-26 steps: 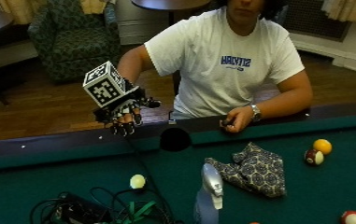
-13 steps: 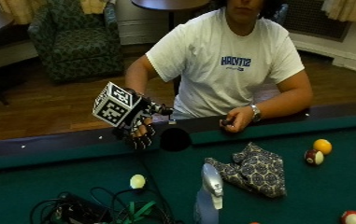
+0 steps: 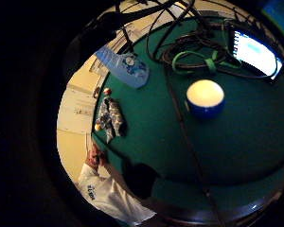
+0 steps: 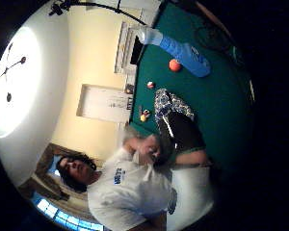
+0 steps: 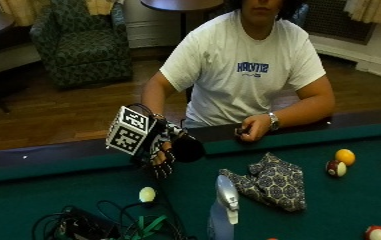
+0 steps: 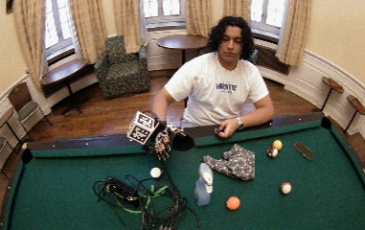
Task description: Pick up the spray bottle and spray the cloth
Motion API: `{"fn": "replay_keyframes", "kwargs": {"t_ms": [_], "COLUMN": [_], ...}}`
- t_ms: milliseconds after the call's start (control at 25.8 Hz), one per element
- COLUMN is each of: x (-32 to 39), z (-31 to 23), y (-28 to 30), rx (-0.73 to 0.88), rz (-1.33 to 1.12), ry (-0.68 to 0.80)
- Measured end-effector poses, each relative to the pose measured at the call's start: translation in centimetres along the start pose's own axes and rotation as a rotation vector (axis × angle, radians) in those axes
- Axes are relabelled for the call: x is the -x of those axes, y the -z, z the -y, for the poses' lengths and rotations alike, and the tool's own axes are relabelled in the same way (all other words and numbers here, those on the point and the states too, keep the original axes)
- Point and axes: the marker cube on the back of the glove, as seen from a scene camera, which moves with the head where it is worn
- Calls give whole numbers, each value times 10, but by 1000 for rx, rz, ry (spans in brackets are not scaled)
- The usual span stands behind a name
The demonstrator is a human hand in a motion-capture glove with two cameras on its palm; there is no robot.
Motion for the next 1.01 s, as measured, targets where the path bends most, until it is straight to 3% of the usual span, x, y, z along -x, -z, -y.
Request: {"fn": "replay_keyframes", "kwargs": {"t_ms": [621,1009], "x": [2,-4], "z": [54,92], "y": [-48,-77], "rx": [57,-2], "rz": [153,230], "ry": [3,-54]}}
